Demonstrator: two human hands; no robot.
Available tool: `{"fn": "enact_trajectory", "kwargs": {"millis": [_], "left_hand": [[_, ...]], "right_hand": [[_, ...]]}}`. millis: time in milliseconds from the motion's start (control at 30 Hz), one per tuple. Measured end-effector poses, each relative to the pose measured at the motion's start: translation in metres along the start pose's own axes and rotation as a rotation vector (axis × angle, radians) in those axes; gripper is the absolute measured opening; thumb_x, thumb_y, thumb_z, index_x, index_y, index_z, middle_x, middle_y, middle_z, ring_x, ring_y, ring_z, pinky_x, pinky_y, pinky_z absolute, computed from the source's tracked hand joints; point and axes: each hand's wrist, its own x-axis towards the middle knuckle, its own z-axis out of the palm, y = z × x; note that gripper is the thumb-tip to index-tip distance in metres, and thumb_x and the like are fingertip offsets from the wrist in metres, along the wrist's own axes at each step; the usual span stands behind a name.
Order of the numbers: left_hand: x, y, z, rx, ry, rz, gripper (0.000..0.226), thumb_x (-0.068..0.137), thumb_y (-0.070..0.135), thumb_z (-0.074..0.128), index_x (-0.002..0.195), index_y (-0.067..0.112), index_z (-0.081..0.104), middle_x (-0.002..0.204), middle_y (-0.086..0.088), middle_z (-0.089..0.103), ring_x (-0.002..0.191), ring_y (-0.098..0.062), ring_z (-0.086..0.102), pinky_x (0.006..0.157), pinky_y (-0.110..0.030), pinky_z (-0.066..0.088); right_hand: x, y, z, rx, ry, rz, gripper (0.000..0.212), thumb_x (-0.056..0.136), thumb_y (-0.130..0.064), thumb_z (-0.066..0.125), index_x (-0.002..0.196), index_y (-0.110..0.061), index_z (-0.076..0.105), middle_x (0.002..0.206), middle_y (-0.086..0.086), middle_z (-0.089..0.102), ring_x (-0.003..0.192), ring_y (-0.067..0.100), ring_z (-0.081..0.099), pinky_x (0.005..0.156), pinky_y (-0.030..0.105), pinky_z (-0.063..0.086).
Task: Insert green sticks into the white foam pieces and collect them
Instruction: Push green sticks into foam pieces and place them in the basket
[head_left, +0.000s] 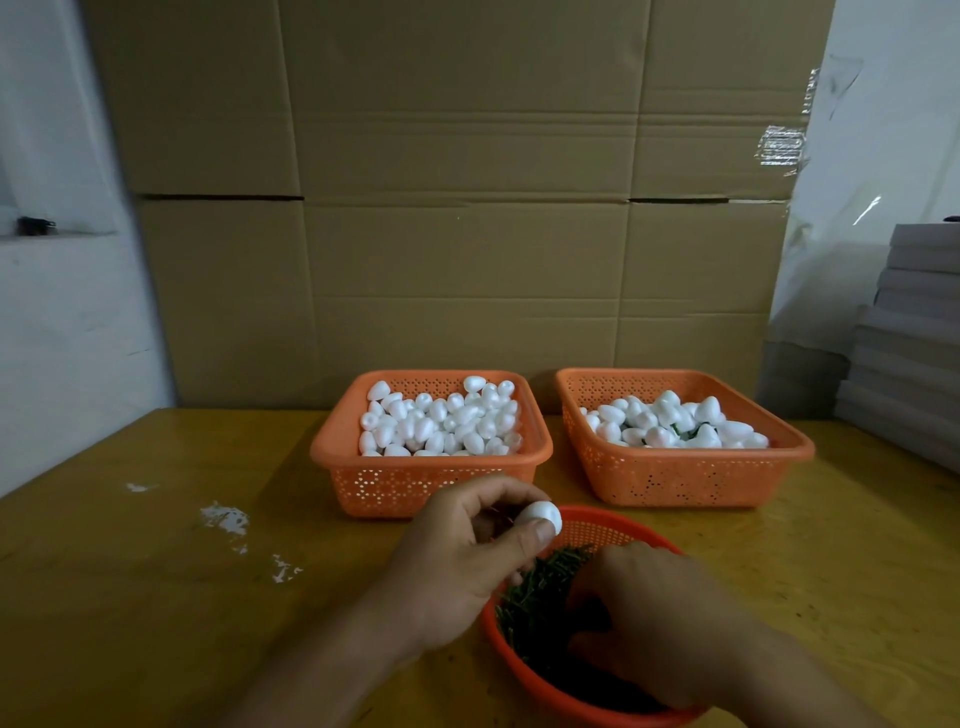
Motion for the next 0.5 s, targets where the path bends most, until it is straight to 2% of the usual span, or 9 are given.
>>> {"fn": "enact_trajectory", "kwargs": {"millis": [67,200,500], "left_hand": [[0.0004,0.0010,0.0006,-0.039,0.007,-0.003,0.023,0.087,0.029,0.073,0.109,0.028,0.066,0.087,0.000,0.069,0.072,-0.016,0.065,0.066,-0.029,0.054],[0.0017,0.0041,0.0007,-0.147,0.020,-0.029,0.017,0.091,0.036,0.069,0.099,0.023,0.062,0.074,-0.004,0.063,0.062,-0.018,0.057,0.055,-0.028,0.047],[0.0015,0.0072,0.0013,-0.405,0.054,-0.201,0.028,0.086,0.041,0.061,0.094,0.016,0.072,0.068,-0.002,0.056,0.054,-0.013,0.051,0.047,-0.023,0.038]], "right_hand": [[0.0007,0.0007,0.0008,0.013,0.008,0.000,0.029,0.091,-0.049,0.059,0.112,-0.031,0.068,0.107,-0.010,0.068,0.102,0.014,0.063,0.086,0.033,0.052],[0.0008,0.0023,0.0020,0.042,0.046,0.012,0.026,0.094,-0.047,0.057,0.109,-0.031,0.070,0.106,-0.008,0.071,0.100,0.014,0.064,0.086,0.033,0.052],[-0.0019,0.0032,-0.0024,0.027,0.000,-0.018,0.031,0.094,-0.052,0.056,0.109,-0.029,0.068,0.104,-0.008,0.070,0.095,0.010,0.064,0.086,0.034,0.054]]}}
